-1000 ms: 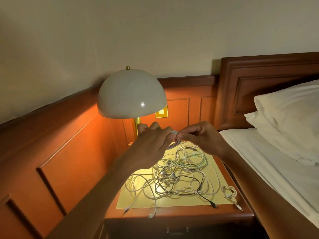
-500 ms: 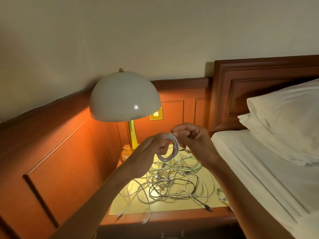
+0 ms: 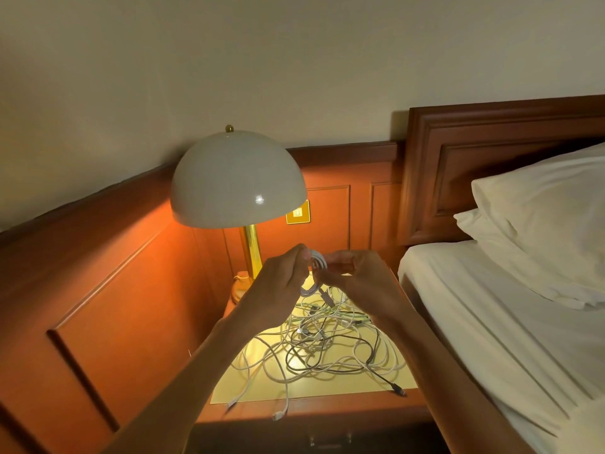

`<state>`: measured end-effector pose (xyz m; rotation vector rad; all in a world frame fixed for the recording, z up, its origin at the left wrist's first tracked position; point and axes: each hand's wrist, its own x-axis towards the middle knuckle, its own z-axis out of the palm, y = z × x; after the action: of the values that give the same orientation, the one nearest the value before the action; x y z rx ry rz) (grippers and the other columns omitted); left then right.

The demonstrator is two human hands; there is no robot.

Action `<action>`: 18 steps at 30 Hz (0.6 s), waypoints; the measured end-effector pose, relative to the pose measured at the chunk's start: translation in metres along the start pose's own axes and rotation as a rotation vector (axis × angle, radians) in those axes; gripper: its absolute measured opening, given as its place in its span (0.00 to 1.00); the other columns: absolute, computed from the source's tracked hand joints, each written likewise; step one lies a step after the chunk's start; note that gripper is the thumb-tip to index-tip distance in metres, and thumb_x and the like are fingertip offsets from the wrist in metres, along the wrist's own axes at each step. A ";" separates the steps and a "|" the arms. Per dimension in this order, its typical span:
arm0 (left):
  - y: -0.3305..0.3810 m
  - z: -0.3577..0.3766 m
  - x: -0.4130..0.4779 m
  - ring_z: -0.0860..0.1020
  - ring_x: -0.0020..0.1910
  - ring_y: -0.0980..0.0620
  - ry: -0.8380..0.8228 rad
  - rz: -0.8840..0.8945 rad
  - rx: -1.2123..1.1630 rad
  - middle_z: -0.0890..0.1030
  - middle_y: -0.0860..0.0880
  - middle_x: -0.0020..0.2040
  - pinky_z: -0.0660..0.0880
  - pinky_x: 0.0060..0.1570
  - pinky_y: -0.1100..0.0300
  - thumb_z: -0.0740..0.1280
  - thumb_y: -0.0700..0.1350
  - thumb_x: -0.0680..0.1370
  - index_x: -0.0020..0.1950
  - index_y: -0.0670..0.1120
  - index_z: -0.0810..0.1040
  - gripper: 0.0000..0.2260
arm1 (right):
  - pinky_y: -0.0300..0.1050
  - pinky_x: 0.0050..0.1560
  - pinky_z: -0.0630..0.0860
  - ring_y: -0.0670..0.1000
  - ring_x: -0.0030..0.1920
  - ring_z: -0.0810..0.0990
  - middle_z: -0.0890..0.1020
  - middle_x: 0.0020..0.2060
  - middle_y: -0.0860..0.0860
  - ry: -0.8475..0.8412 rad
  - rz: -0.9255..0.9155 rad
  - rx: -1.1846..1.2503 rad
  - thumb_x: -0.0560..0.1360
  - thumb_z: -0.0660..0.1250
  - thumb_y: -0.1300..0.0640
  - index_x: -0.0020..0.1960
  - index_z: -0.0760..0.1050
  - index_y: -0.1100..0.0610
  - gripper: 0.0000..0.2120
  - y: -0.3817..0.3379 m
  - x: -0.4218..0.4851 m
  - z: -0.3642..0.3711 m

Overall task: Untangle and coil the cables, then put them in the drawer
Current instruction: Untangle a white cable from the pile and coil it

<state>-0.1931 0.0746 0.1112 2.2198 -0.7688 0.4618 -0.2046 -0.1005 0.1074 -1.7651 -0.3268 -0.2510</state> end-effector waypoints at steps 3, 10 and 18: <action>-0.005 0.000 0.001 0.71 0.32 0.55 0.015 0.033 0.124 0.71 0.56 0.33 0.66 0.33 0.60 0.49 0.52 0.84 0.45 0.57 0.67 0.12 | 0.30 0.41 0.76 0.44 0.43 0.85 0.88 0.43 0.50 -0.049 0.083 0.102 0.74 0.73 0.63 0.51 0.85 0.57 0.07 0.000 0.003 0.000; -0.006 0.000 0.002 0.71 0.32 0.57 -0.008 0.034 0.164 0.70 0.56 0.33 0.66 0.34 0.60 0.48 0.54 0.83 0.45 0.54 0.67 0.12 | 0.47 0.52 0.79 0.54 0.47 0.83 0.85 0.45 0.58 -0.188 0.229 0.363 0.74 0.66 0.71 0.54 0.81 0.67 0.10 0.005 0.007 0.003; -0.006 -0.004 -0.001 0.71 0.28 0.55 -0.041 0.015 0.175 0.69 0.54 0.30 0.69 0.32 0.57 0.50 0.51 0.84 0.41 0.57 0.65 0.13 | 0.43 0.42 0.81 0.52 0.40 0.84 0.86 0.42 0.60 -0.070 0.127 0.280 0.70 0.76 0.66 0.49 0.82 0.64 0.08 0.013 0.003 0.013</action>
<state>-0.1902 0.0812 0.1102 2.3938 -0.7936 0.5092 -0.1971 -0.0898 0.0933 -1.5131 -0.2843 -0.0492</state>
